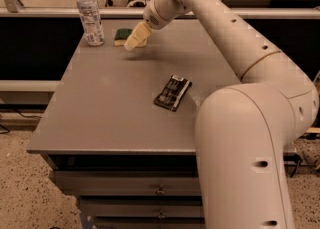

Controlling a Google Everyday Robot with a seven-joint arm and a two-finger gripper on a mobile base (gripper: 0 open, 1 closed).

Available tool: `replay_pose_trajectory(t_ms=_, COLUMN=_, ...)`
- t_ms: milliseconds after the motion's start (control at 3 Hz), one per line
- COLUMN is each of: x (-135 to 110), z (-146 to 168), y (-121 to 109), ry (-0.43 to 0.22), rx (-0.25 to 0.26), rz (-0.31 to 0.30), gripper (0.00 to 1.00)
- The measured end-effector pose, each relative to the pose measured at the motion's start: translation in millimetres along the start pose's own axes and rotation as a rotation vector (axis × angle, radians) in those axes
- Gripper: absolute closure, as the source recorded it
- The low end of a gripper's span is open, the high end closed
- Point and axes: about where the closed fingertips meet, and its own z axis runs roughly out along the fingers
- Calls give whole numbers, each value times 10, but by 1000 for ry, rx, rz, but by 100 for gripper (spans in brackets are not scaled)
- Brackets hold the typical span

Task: Move sponge near blue plastic bottle

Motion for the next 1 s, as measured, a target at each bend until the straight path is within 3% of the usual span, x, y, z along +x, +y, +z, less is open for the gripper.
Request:
replay_pose_trajectory(t_ms=333, x=-48, z=-378, y=-71, ry=-38, rx=36, rz=-32, gripper=0)
replay_pose_trajectory(t_ms=667, x=-41, z=-1130, y=-190, ry=-89, rx=129, rz=-52, gripper=0)
replay_pose_trajectory(t_ms=1000, x=-41, z=-1129, y=-190, ry=-89, rx=129, rz=-52, gripper=0)
